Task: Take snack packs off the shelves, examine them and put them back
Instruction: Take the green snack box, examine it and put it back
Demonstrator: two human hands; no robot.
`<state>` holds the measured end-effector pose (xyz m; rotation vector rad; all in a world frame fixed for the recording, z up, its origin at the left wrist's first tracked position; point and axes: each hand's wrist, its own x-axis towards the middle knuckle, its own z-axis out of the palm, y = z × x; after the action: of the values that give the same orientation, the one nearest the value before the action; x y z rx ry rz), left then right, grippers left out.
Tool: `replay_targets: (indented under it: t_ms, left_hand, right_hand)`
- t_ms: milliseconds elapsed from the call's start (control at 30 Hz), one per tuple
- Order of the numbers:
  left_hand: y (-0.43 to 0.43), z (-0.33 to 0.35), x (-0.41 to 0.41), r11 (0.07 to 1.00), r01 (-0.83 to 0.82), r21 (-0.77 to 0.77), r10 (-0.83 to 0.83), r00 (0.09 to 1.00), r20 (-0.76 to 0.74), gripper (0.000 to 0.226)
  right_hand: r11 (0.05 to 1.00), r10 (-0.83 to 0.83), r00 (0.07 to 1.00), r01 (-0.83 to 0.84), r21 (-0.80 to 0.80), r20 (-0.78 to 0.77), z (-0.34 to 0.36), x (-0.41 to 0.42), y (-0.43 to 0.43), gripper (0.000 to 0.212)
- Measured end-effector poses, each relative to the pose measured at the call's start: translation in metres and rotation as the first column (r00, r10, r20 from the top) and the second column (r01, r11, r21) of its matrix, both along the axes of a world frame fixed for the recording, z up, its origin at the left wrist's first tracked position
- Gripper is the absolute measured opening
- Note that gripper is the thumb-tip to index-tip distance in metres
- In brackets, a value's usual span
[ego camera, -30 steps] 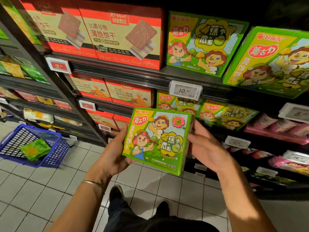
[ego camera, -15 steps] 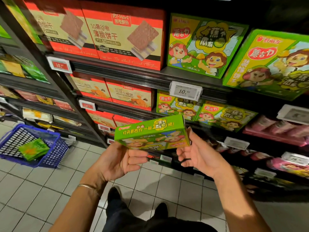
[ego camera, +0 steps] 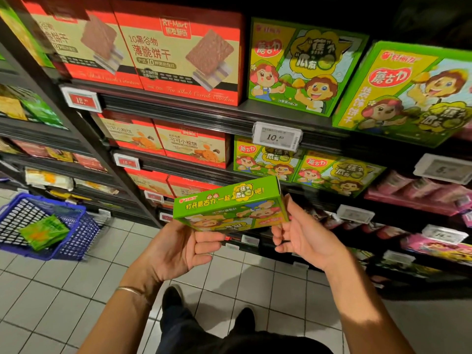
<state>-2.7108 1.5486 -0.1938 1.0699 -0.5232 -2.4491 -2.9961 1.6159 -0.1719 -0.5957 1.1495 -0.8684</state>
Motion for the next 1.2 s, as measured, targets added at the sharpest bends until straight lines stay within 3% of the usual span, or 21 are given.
replay_targets:
  t_ms: [267, 467, 600, 733, 867, 1067, 1200]
  left_hand:
    - [-0.002, 0.004, -0.009, 0.999, 0.029, -0.02, -0.028, 0.999, 0.046, 0.065]
    - [-0.006, 0.013, -0.013, 0.993, 0.041, -0.109, -0.031, 0.996, 0.089, 0.061]
    - [-0.007, 0.03, -0.019, 0.984, 0.033, -0.175, -0.012, 0.993, 0.121, 0.063]
    - [-0.003, 0.043, -0.025, 0.972, -0.008, -0.233, 0.042, 0.989, 0.141, 0.038]
    - [0.004, 0.046, -0.031, 0.954, -0.014, -0.298, 0.082, 0.973, 0.218, 0.042]
    - [0.004, 0.046, -0.031, 0.95, -0.034, -0.31, 0.102, 0.973, 0.206, 0.038]
    - [0.002, 0.044, -0.03, 0.947, -0.011, -0.322, 0.097, 0.963, 0.25, 0.036]
  right_hand:
    - [0.999, -0.036, 0.999, 0.035, -0.038, -0.029, -0.007, -0.013, 0.003, 0.082]
    - [0.988, -0.153, 0.967, 0.155, 0.008, 0.206, -0.018, -0.017, 0.009, 0.042]
    - [0.978, -0.201, 0.93, 0.173, 0.115, 0.307, -0.034, -0.014, 0.013, 0.047]
    - [0.968, -0.23, 0.887, 0.165, 0.188, 0.402, -0.054, -0.003, 0.019, 0.057]
    - [0.957, -0.256, 0.847, 0.153, 0.248, 0.466, -0.071, 0.005, 0.022, 0.064]
    - [0.958, -0.256, 0.87, 0.169, 0.232, 0.422, -0.066, 0.004, 0.018, 0.068]
    - [0.96, -0.274, 0.831, 0.21, 0.184, 0.484, -0.061, 0.0, 0.018, 0.064]
